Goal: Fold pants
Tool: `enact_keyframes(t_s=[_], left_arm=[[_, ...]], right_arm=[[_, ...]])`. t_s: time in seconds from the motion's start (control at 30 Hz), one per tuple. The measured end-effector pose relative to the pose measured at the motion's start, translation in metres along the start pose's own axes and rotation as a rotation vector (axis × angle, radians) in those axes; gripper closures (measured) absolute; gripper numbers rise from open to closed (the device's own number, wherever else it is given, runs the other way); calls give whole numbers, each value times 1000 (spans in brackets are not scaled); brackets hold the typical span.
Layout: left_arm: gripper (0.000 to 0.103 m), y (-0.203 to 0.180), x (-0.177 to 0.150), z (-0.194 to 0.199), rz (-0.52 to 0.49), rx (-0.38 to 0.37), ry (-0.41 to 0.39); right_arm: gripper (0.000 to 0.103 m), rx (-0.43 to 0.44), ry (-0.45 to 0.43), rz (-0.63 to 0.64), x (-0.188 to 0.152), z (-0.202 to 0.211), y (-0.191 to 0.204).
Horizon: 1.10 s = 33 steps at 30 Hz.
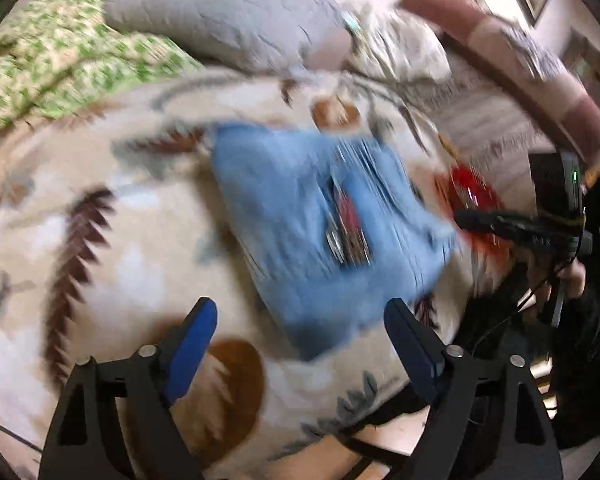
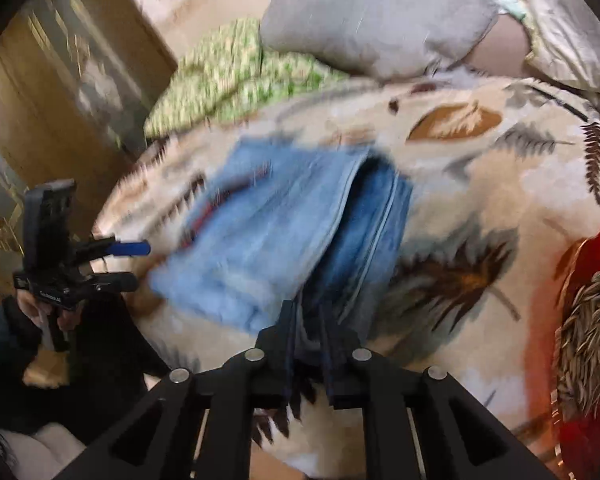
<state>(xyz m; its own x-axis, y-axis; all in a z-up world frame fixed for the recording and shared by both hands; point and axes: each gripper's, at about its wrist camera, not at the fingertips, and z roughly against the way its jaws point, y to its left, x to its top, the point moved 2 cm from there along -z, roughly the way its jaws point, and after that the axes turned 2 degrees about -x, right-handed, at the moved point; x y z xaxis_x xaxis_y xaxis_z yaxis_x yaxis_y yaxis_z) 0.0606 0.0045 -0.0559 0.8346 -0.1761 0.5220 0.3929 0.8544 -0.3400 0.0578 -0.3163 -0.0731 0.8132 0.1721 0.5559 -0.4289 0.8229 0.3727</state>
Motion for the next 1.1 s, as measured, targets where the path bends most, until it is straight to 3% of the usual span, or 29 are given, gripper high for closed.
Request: enact_keyframes(t_s=[0.1, 0.17, 0.27, 0.47, 0.5, 0.53, 0.57, 0.6, 0.63, 0.73, 0.8, 0.9, 1.0, 1.1], left_arm=[[8, 24, 37, -1, 69, 0, -5], [8, 36, 59, -16, 100, -8, 17], [8, 53, 89, -55, 142, -24, 69], [8, 81, 113, -116, 261, -93, 141], [8, 84, 114, -123, 273, -100, 157], [10, 87, 116, -130, 290, -109, 166], [15, 89, 117, -137, 298, -133, 176], [40, 87, 118, -141, 301, -153, 187], [44, 85, 119, -142, 290, -149, 200], [61, 74, 121, -130, 184, -161, 176], [64, 80, 120, -126, 203, -188, 164], [64, 93, 112, -153, 251, -109, 224], [64, 99, 110, -157, 283, -113, 218], [57, 96, 111, -152, 257, -92, 203]], right_arm=[[12, 68, -77, -117, 26, 1, -21], [12, 112, -127, -190, 41, -9, -30], [15, 165, -120, -303, 63, -32, -45], [31, 219, -16, -368, 85, -84, -53], [41, 224, -15, -369, 87, -90, -54], [58, 232, -8, -368, 89, -97, -55], [68, 239, 11, -369, 91, -106, -57], [81, 246, 34, -368, 92, -116, -58], [92, 252, 52, -359, 92, -124, -56], [97, 189, 39, -265, 91, -124, -43], [97, 127, 15, -243, 88, -116, -47], [97, 96, 36, -261, 79, -125, -54], [97, 29, 48, -213, 76, -135, -49], [94, 53, 54, -245, 77, -136, -57]])
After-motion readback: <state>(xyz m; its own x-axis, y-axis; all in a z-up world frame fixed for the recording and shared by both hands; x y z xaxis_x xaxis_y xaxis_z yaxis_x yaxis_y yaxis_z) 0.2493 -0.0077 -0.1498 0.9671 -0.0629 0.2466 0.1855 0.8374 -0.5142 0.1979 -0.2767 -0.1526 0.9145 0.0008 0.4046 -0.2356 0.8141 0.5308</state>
